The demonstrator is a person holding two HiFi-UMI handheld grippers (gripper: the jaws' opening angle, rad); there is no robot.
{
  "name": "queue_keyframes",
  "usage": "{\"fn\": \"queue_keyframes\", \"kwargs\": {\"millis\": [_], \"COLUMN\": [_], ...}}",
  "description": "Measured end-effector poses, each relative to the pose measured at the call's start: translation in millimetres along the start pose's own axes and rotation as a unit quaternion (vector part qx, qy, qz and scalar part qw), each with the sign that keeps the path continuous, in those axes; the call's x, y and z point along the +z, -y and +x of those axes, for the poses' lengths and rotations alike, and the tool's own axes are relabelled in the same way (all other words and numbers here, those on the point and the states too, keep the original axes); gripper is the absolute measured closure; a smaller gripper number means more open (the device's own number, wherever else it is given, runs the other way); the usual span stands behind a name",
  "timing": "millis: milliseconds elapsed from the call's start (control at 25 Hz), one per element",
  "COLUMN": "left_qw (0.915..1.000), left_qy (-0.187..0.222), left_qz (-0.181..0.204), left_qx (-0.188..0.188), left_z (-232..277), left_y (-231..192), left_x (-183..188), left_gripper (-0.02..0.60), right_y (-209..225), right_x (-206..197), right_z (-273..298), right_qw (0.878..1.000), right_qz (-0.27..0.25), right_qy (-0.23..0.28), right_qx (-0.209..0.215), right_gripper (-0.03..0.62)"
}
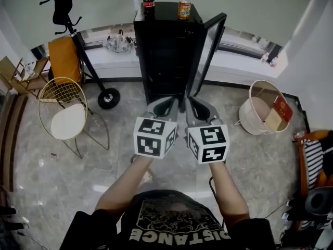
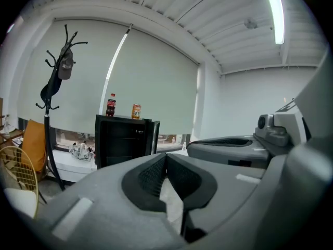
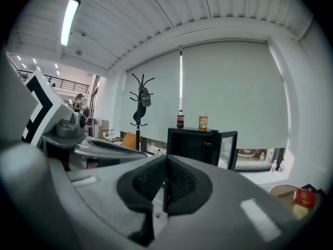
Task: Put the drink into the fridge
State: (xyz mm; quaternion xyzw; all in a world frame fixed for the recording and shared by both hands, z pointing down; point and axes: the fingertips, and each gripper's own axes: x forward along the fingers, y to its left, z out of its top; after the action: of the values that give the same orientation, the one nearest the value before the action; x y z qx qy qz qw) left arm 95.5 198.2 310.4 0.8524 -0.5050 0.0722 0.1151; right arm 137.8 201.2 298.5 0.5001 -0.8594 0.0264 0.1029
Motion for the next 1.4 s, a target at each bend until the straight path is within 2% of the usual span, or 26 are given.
{"fn": "queue_keyframes", "kwargs": {"millis": [760,1080,1400], "left_qw": [0.9988,0.9989,0.9988], "left_qy": [-0.016,-0.009,-0.013], "left_qz": [0.030,0.021,0.028], "left_qx": [-0.036,-0.041,-0.037], "left_z": [29.9,44.5,79.9], "left_y": [-152.2,-177.1,-186.6], "left_x": [29.5,31.9,37.0], "left_gripper": [0.577,0.577,0.577], "right_y": [-49.7,-52.9,-31.5], "right_x": [43.1,40.7,34.4], "right_z": [139.0,167.6,201.2], "right_qw": [0.999,0.999,1.000], "right_qz": [-0.007,-0.004,0.006], "right_qy": [0.002,0.001,0.002], "right_qx": [-0.039,-0.035,-0.020], "right_gripper": [0.592,0.592,0.592]}}
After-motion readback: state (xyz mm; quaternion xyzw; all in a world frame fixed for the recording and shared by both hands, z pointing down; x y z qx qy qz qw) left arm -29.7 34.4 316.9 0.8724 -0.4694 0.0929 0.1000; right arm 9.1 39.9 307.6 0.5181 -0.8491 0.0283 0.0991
